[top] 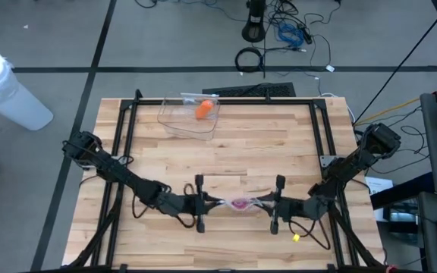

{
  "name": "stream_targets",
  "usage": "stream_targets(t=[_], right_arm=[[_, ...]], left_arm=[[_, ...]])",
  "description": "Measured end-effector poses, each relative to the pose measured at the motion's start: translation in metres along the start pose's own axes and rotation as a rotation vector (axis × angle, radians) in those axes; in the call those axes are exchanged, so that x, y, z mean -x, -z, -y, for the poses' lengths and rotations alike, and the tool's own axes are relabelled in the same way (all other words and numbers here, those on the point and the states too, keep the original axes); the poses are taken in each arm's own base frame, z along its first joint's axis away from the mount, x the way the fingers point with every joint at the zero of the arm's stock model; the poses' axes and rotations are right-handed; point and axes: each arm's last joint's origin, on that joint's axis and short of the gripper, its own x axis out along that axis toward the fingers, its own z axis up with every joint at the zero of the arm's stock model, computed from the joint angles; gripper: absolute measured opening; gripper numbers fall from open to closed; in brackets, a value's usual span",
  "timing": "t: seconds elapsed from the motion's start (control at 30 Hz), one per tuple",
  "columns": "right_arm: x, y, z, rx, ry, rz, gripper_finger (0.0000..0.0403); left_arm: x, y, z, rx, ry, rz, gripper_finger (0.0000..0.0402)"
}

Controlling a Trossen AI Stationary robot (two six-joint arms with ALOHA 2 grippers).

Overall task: Roll bandage
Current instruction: Close the transparent zip bag

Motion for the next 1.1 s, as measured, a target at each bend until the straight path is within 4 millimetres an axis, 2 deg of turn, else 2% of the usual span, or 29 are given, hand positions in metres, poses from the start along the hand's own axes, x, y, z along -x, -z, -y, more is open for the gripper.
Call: stream_targets(t=[0.07, 0.17, 0.43, 0.6, 0.7, 0.87, 0.97, 1.1], right_arm=[[0.001, 0.001, 0.0, -0.079, 0.028, -0.015, 0.0049], [0.002, 0.006, 0.001, -0.165, 0.016, -0.06, 0.008], [0.004, 0.021, 0.004, -0.37, -0.147, -0.247, 0.0144], [0.006, 0.02, 0.006, -0.426, -0.176, -0.304, 0.0161], [0.007, 0.013, 0.009, -0.406, -0.171, -0.333, 0.0159], [0.001, -0.014, 0.013, -0.337, -0.124, -0.304, 0.0148], [-0.011, -0.029, 0.018, -0.304, -0.109, -0.275, 0.0142], [-0.038, -0.038, 0.023, -0.257, -0.118, -0.309, 0.014]], left_arm=[[-0.003, 0.004, -0.002, 0.011, -0.019, -0.106, 0.0002], [-0.006, 0.001, -0.006, 0.04, -0.029, -0.174, 0.0001], [-0.006, -0.003, -0.004, 0.044, -0.02, -0.184, 0.0001], [-0.005, -0.003, -0.004, 0.042, -0.018, -0.189, 0.0], [-0.005, -0.002, -0.004, 0.039, -0.016, -0.195, 0.0], [-0.006, -0.001, -0.003, 0.04, 0.031, -0.2, 0.0], [-0.006, -0.001, -0.003, 0.043, 0.044, -0.198, 0.0], [-0.007, -0.001, -0.004, 0.061, 0.068, -0.198, 0.0]])
